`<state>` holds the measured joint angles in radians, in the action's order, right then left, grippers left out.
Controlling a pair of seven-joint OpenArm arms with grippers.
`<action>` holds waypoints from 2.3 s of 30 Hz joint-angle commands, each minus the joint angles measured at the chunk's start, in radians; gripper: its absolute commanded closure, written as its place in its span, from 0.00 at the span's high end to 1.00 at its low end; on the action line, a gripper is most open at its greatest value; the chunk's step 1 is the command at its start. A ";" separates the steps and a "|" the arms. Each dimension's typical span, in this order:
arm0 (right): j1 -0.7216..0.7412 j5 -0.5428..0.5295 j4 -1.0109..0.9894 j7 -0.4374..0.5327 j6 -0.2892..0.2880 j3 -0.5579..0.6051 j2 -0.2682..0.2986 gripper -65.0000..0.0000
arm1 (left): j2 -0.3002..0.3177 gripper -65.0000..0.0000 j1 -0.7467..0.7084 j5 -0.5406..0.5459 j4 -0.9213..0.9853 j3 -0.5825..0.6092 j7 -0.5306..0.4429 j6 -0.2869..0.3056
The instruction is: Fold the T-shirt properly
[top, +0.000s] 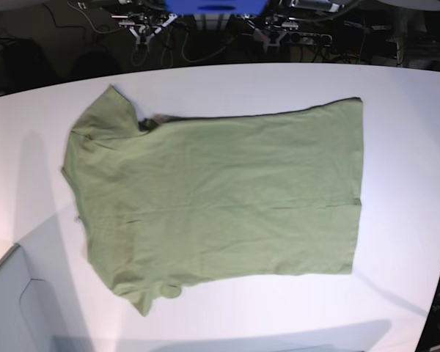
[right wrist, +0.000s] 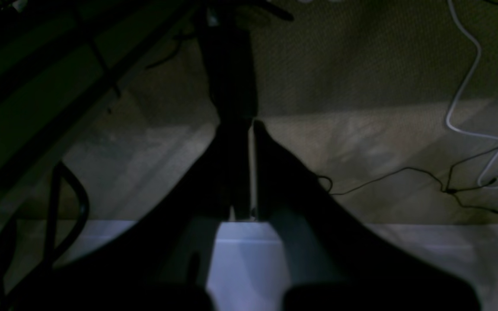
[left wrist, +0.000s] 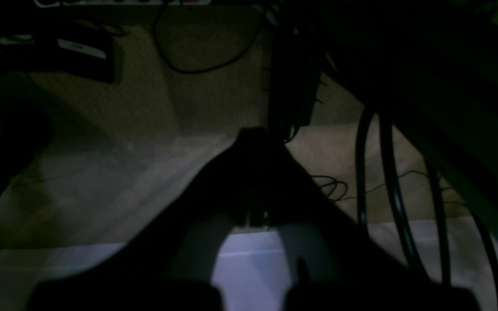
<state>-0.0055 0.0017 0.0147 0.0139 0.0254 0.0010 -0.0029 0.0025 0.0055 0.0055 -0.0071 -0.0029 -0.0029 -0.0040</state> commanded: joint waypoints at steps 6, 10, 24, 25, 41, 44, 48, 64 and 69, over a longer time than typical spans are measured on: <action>0.000 -0.002 0.000 -0.007 -0.028 0.000 -0.001 0.01 | 0.001 0.00 -0.008 -0.006 0.002 0.005 0.004 -0.003; 0.002 -0.002 0.000 -0.007 -0.028 0.000 -0.003 0.01 | -0.002 0.00 -0.006 -0.003 0.002 -0.001 0.004 -0.003; 0.000 -0.002 0.000 -0.007 -0.028 0.000 -0.001 0.01 | 0.001 0.00 -0.006 -0.003 0.002 -0.001 0.004 -0.003; 0.000 -0.002 0.000 -0.007 -0.028 0.000 -0.001 0.01 | 0.001 0.00 -0.006 -0.003 0.002 -0.001 0.004 -0.003; -0.026 -0.002 0.000 -0.005 -0.028 0.001 0.001 0.01 | 0.003 0.00 -0.014 -0.006 0.002 0.004 0.002 -0.001; -0.031 -0.002 0.000 -0.005 -0.028 0.001 0.001 0.01 | 0.003 0.00 -0.014 -0.002 0.000 -0.003 0.001 0.000; -0.067 -0.002 0.004 -0.005 -0.026 0.001 0.019 0.01 | 0.003 0.00 -0.040 0.000 -0.021 -0.003 -0.001 0.000; -0.293 -0.002 0.262 -0.005 -0.026 0.001 0.028 0.01 | 0.044 0.00 -0.338 0.001 -0.411 -0.003 0.002 0.003; -0.382 -0.002 0.362 -0.005 -0.026 0.003 0.031 0.00 | 0.093 0.00 -0.445 0.001 -0.563 -0.004 0.002 0.005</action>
<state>-0.3790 -0.0010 0.3779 0.0055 0.0151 0.0029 0.0322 0.1055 -0.4274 0.0029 -0.5690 -0.0093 0.0067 -0.0113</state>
